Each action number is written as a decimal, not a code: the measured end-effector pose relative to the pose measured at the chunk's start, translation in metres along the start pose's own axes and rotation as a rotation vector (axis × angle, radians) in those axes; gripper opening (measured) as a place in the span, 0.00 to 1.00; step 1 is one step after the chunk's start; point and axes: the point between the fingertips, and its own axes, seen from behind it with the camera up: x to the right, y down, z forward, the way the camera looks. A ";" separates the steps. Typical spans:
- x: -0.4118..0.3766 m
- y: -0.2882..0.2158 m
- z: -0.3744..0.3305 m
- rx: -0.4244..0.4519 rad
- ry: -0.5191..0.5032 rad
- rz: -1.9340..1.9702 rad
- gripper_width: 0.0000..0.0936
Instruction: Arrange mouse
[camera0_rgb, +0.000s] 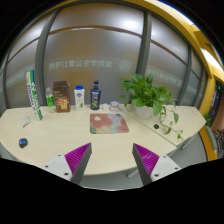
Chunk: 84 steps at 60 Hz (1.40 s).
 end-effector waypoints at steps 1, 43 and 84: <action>0.000 0.001 0.000 -0.001 0.001 -0.002 0.91; -0.376 0.163 -0.058 -0.152 -0.363 -0.007 0.91; -0.614 0.107 0.098 -0.140 -0.404 -0.046 0.83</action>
